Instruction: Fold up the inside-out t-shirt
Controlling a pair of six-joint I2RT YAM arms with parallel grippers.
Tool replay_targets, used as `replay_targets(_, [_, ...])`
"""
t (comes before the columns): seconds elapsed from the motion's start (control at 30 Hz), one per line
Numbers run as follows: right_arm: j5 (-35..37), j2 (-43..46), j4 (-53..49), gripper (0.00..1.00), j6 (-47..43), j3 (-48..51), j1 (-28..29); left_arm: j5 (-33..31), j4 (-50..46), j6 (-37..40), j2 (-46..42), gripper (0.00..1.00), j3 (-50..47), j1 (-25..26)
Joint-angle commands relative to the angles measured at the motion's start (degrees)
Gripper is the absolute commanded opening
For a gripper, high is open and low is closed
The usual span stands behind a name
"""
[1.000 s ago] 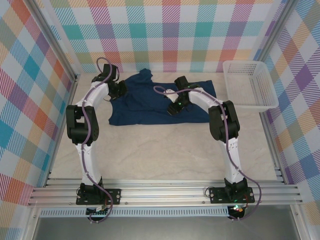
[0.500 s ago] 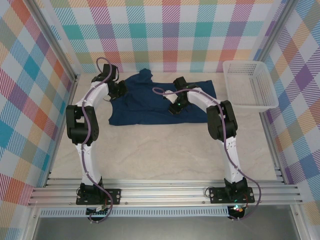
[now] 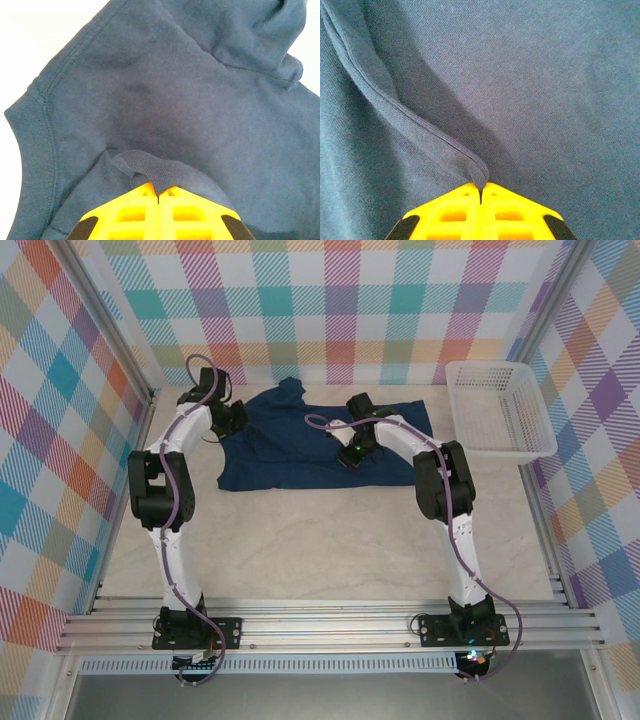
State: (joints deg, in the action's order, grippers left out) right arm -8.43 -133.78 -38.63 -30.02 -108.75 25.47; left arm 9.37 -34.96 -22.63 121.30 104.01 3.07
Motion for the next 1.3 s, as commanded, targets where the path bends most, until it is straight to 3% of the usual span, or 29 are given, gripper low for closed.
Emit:
replay_targets(0.0, [-0.9,3.5,1.0,0.03,0.3,0.3,0.1,-1.0,-1.5,1.3,-4.5,0.0,-0.6,-0.9])
replay_targets(0.57, [3.8,2.8,2.6,0.04,1.8,0.7,-0.2,-1.8,-1.4,1.4,-6.0,0.0,-1.3,-1.2])
replay_targets(0.83, [3.8,2.6,2.9,0.2,3.6,0.4,-0.2,0.5,0.7,-0.4,0.1,0.01,1.3,-1.2])
replay_targets(0.97, [5.1,3.3,3.2,0.31,6.4,0.4,-0.2,2.4,2.8,-2.5,7.1,0.13,6.7,-1.0])
replay_targets(1.1, [6.7,5.8,3.2,0.4,12.1,1.1,-0.1,1.0,-0.2,-3.0,15.5,0.32,18.0,-1.1])
replay_targets(1.27, [14.7,11.6,4.3,0.46,22.7,7.3,1.2,-5.0,-3.8,0.0,14.0,0.49,22.4,-1.3])
